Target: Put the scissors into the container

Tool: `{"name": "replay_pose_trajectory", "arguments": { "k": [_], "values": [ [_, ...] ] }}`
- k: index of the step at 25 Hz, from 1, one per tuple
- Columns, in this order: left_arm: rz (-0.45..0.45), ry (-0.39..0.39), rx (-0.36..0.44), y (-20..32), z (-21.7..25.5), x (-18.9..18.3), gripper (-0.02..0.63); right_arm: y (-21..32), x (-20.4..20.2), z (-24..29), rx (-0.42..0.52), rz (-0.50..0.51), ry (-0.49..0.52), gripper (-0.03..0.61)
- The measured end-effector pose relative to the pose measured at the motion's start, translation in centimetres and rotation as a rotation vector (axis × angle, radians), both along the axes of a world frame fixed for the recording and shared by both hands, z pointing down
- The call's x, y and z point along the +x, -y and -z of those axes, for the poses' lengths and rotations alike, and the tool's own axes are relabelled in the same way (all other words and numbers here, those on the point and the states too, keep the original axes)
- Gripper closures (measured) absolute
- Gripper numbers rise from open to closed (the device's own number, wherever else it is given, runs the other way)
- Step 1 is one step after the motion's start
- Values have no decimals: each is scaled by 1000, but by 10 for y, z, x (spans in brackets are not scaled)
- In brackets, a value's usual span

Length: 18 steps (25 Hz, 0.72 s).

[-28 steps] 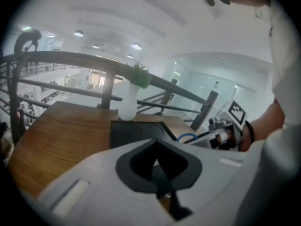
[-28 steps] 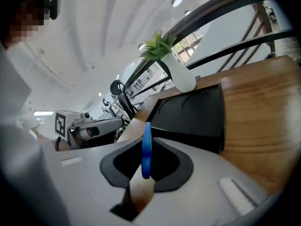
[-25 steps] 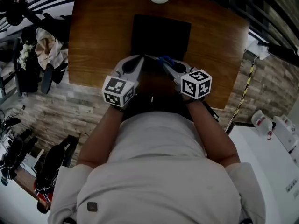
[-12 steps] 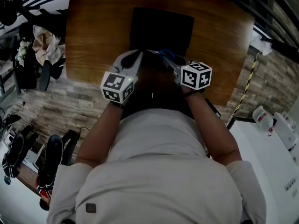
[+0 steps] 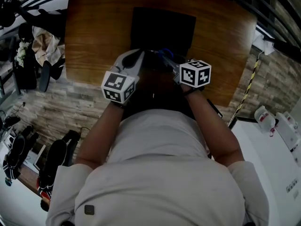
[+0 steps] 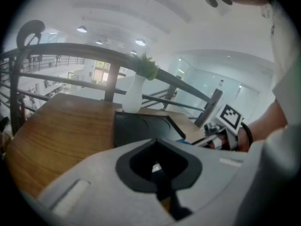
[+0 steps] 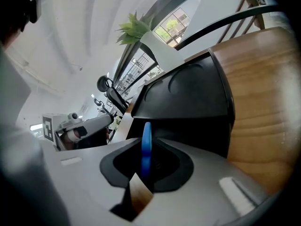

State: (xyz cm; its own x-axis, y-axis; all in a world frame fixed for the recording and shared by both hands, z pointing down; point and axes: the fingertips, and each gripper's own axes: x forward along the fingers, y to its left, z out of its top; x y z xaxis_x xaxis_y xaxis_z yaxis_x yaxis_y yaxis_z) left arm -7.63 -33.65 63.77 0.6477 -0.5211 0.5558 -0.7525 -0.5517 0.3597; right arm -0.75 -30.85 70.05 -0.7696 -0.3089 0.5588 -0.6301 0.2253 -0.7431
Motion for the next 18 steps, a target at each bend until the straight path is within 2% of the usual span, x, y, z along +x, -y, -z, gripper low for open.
{"name": "replay_pose_trajectory", "arguments": {
  "k": [14,18],
  "values": [
    [9,-11,-9,0,1,-4,612,1,-2,-9,-18,-18,-22,514],
    [1,-19,-7,-1,2,-2,612,3,-3,-12,-20,-20,-45,468]
  ]
}}
